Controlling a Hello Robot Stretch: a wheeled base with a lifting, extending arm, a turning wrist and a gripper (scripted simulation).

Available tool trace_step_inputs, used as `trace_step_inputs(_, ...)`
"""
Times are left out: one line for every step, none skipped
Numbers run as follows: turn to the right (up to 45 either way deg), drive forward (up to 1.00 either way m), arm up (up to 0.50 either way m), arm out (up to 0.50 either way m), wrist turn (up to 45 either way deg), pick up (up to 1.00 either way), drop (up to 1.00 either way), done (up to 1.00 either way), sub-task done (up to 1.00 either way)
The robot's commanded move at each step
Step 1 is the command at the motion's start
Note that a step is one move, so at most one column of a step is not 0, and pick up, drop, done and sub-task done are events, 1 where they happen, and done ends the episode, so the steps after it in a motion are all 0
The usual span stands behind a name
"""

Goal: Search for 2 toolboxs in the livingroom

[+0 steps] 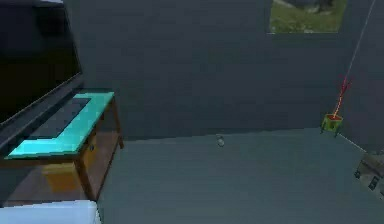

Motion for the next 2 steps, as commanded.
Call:
trace_step_inputs(0.0,0.9,0.0,0.0,0.0,0.0,0.0,0.0,0.0)
trace_step_inputs(-45.0,0.0,0.0,0.0,0.0,0.0,0.0,0.0,0.0)
